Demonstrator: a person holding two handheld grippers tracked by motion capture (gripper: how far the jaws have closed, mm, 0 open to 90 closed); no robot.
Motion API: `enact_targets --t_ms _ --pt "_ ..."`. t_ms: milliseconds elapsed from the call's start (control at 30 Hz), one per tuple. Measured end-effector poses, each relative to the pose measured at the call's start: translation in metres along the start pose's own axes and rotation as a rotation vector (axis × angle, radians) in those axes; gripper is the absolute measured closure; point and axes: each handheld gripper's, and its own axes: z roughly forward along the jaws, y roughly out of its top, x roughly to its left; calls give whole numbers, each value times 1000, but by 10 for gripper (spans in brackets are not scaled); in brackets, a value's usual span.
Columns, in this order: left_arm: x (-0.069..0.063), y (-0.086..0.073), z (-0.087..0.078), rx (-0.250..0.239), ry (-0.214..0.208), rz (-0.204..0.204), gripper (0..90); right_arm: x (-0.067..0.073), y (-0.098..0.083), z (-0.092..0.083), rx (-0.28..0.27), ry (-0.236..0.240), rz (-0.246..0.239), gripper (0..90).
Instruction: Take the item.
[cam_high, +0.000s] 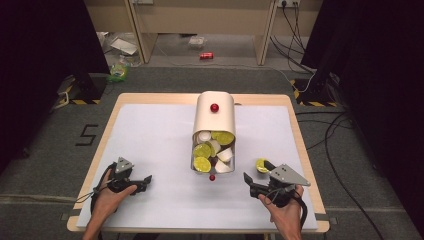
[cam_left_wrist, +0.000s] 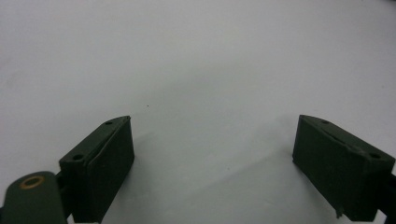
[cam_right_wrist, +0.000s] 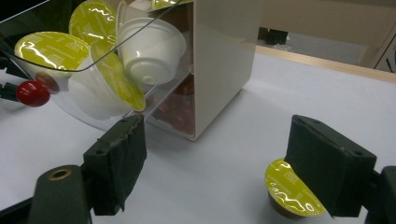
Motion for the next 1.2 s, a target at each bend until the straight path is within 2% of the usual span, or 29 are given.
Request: enact_targets --t_ms 800,1200 --pt "0 0 0 2 0 1 117 26 0 -10 -16 58 -41 208" --pt "0 0 0 2 0 1 117 33 3 -13 -34 70 -55 207"
